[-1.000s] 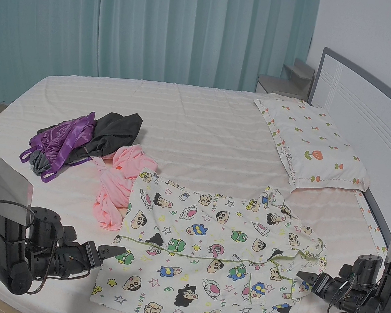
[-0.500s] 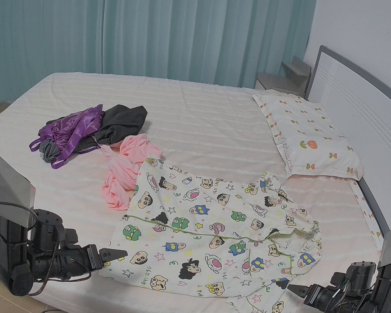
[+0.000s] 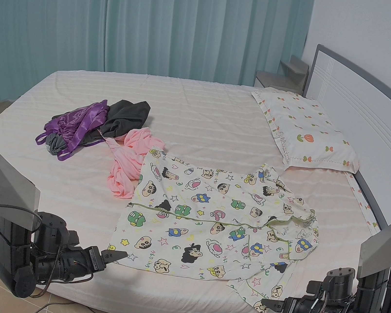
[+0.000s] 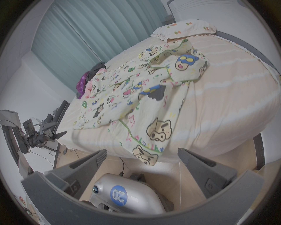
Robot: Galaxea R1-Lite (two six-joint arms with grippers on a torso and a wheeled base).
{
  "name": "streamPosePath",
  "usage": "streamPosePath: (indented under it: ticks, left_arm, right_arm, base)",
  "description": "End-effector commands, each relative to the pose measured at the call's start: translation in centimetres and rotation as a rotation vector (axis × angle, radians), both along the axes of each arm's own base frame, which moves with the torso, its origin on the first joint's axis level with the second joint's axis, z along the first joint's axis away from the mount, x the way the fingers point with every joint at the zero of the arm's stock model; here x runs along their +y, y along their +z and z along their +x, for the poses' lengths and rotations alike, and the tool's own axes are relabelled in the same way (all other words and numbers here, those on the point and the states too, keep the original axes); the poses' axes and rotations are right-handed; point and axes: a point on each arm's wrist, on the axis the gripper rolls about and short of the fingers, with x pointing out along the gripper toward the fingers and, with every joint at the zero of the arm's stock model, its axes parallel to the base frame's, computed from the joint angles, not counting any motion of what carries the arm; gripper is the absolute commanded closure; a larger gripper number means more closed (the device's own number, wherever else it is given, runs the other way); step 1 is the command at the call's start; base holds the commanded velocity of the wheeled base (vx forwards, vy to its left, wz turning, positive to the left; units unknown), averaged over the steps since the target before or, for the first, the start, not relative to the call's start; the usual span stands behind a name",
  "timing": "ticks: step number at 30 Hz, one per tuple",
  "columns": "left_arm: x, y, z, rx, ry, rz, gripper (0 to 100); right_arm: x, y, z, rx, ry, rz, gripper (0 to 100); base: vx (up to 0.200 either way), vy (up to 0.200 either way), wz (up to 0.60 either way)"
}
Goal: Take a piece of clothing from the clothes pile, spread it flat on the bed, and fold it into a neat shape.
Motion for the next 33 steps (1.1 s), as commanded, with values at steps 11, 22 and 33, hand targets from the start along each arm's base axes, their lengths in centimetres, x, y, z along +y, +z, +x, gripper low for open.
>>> streamPosePath:
  ticks: [11, 22, 33]
  left_arm:
    - [-0.3, -0.3, 0.7, -0.024, 0.0, -0.005, 0]
    - [-0.2, -0.2, 0.9, -0.031, 0.005, -0.007, 0]
    - [-0.2, -0.2, 1.0, -0.034, 0.008, -0.007, 0]
  right_arm:
    - [1.7, -1.8, 2.7, 0.03, 0.009, -0.044, 0]
    - [2.7, -1.3, 5.8, 0.029, -0.06, -0.007, 0]
    - [2.8, -1.3, 5.2, 0.038, -0.065, -0.024, 100]
  base:
    - [0.0, 0.0, 0.0]
    - [0.0, 0.0, 0.0]
    - [0.0, 0.0, 0.0]
